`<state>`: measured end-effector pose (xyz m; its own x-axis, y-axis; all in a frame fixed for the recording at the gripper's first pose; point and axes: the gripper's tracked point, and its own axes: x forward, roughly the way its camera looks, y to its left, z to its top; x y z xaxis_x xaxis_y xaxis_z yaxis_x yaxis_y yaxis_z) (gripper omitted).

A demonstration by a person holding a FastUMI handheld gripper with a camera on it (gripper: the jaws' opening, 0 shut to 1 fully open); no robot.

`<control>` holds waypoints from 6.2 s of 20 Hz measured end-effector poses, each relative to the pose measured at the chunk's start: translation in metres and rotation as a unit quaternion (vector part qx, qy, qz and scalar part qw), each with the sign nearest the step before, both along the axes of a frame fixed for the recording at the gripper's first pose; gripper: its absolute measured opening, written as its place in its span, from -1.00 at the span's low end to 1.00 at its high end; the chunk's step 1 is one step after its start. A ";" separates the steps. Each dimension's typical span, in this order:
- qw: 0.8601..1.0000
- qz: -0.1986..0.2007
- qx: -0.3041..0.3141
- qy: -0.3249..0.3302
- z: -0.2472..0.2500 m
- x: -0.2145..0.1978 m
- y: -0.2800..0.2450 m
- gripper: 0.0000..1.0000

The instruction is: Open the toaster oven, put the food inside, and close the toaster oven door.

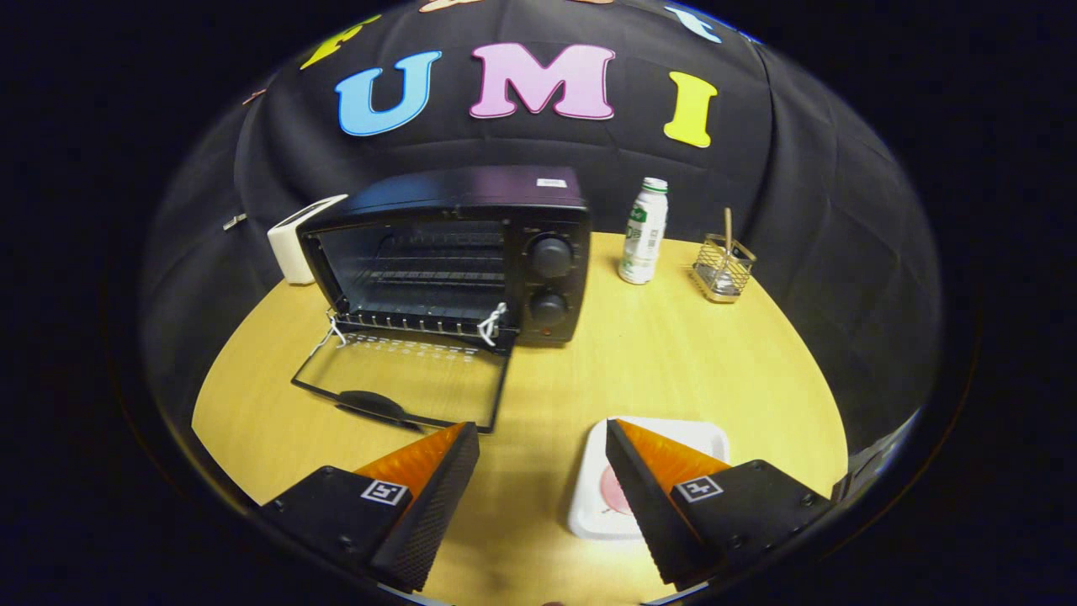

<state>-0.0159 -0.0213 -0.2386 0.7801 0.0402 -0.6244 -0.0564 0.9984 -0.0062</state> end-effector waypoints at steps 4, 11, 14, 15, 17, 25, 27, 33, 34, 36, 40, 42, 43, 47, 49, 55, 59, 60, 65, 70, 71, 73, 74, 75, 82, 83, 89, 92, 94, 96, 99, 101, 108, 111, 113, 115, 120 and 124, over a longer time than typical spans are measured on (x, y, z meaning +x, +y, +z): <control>1.000 -0.009 -0.018 0.021 -0.002 -0.004 -0.070 0.98; 0.994 -0.040 0.016 0.103 -0.038 -0.017 -0.150 0.99; 0.986 -0.033 0.040 0.155 -0.062 -0.030 -0.163 0.96; 0.984 -0.028 0.044 0.170 -0.070 -0.034 -0.165 0.96; 0.980 -0.017 0.052 0.190 -0.080 -0.037 -0.169 0.96; 0.970 0.006 0.036 0.239 -0.113 -0.042 -0.165 0.88; 0.970 0.000 0.042 0.240 -0.113 -0.039 -0.162 0.68; 0.963 -0.017 0.063 0.263 -0.117 -0.036 -0.158 -0.45; 0.962 -0.010 0.064 0.266 -0.117 -0.035 -0.156 -0.54; 0.960 0.004 0.077 0.270 -0.114 -0.038 -0.154 -0.54; 0.957 0.008 0.124 0.261 -0.117 -0.037 -0.150 -0.85; 0.953 0.014 0.142 0.267 -0.118 -0.039 -0.148 -0.89; 0.952 0.016 0.148 0.269 -0.118 -0.039 -0.147 -0.89; 0.929 -0.007 0.220 0.297 -0.119 -0.053 -0.134 -0.90; 0.918 -0.025 0.257 0.302 -0.117 -0.061 -0.125 -0.89; 0.901 -0.067 0.332 0.272 -0.088 -0.073 -0.096 -0.89; 0.891 -0.100 0.368 0.245 -0.068 -0.082 -0.079 -0.89; 0.889 -0.110 0.376 0.237 -0.064 -0.085 -0.076 -0.89; 0.876 -0.145 0.410 0.210 -0.047 -0.101 -0.061 -0.90; 0.857 -0.173 0.450 0.184 -0.026 -0.114 -0.047 -0.89; 0.854 -0.176 0.455 0.178 -0.021 -0.116 -0.045 -0.89; 0.849 -0.178 0.468 0.171 -0.012 -0.116 -0.037 -0.89; 0.846 -0.179 0.473 0.167 -0.008 -0.113 -0.032 -0.89; 0.845 -0.177 0.477 0.164 -0.004 -0.111 -0.026 -0.90; 0.840 -0.167 0.496 0.142 0.008 -0.062 0.037 -0.90; 0.838 -0.166 0.500 0.139 0.009 -0.052 0.048 -0.90; 0.847 -0.154 0.488 0.145 0.000 -0.001 0.108 -0.89; 0.842 -0.161 0.495 0.141 -0.006 0.024 0.130 -0.89; 0.838 -0.174 0.499 0.134 -0.009 0.040 0.136 -0.89; 0.834 -0.197 0.501 0.123 -0.015 0.057 0.136 -0.90; 0.822 -0.223 0.513 0.107 -0.019 0.084 0.140 -0.89; 0.811 -0.247 0.518 0.111 -0.024 0.097 0.142 -0.90; 0.799 -0.284 0.525 0.068 -0.019 0.151 0.155 -0.89; 0.793 -0.302 0.525 0.057 -0.026 0.168 0.160 -0.89; 0.790 -0.311 0.525 0.056 -0.031 0.173 0.163 -0.89; 0.795 -0.313 0.517 0.054 -0.032 0.175 0.164 -0.89; 0.800 -0.291 0.522 0.047 -0.018 0.173 0.172 -0.75; 0.810 -0.250 0.526 0.067 -0.005 0.155 0.182 0.00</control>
